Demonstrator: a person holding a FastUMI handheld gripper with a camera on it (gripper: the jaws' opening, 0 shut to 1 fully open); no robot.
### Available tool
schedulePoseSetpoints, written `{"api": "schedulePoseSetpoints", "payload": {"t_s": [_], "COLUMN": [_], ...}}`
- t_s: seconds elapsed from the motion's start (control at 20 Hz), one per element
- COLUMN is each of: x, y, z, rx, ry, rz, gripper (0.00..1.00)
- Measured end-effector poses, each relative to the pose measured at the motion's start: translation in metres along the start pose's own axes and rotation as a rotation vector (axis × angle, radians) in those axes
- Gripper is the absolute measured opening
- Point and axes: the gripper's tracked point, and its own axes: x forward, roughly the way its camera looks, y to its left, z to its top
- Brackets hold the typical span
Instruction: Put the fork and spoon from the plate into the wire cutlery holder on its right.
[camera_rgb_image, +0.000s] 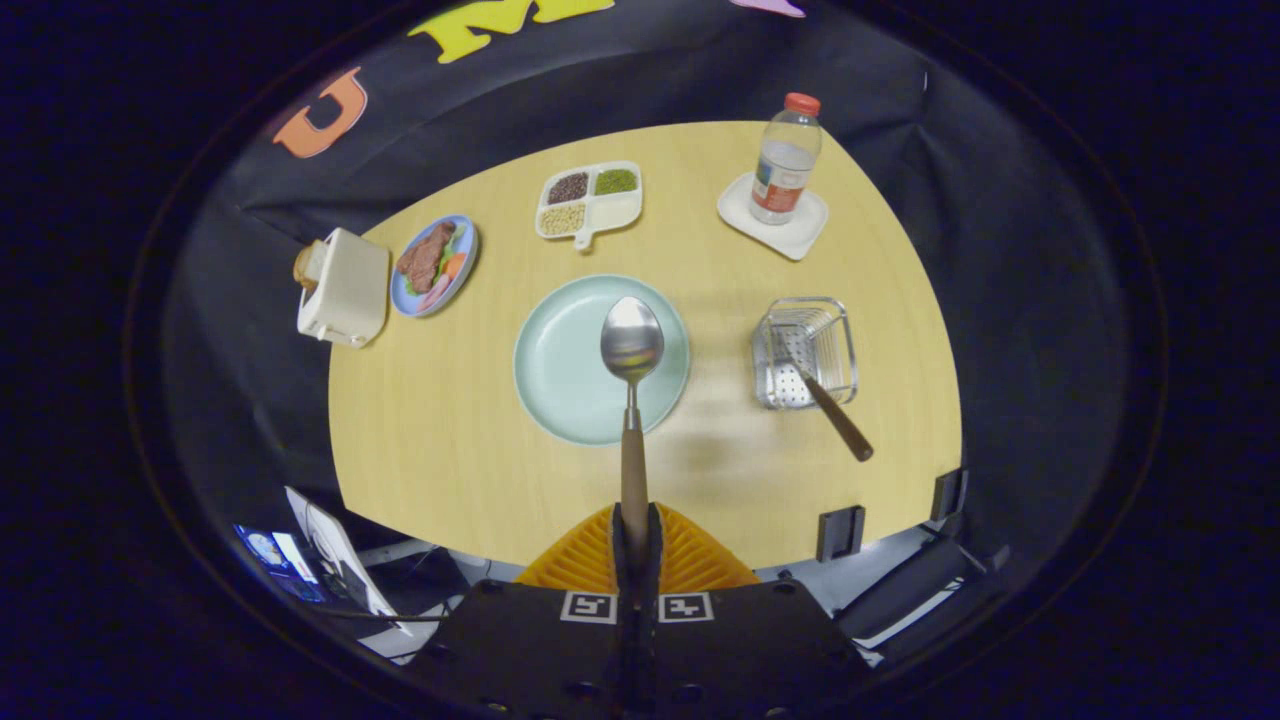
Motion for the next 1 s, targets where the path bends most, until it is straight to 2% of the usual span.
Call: {"api": "schedulePoseSetpoints", "payload": {"t_s": [0.3, 0.5, 0.8, 1.0], "x": [-0.009, 0.002, 0.020, 0.021], "y": [-0.073, -0.105, -0.117, -0.117], "z": [0.014, 0.009, 0.003, 0.011], "rx": [0.049, 0.078, 0.100, 0.096], "ry": [0.004, 0.074, 0.184, 0.189], "rz": [-0.052, -0.061, -0.063, -0.071], "gripper": [0.00, 0.00, 0.00, 0.03]}}
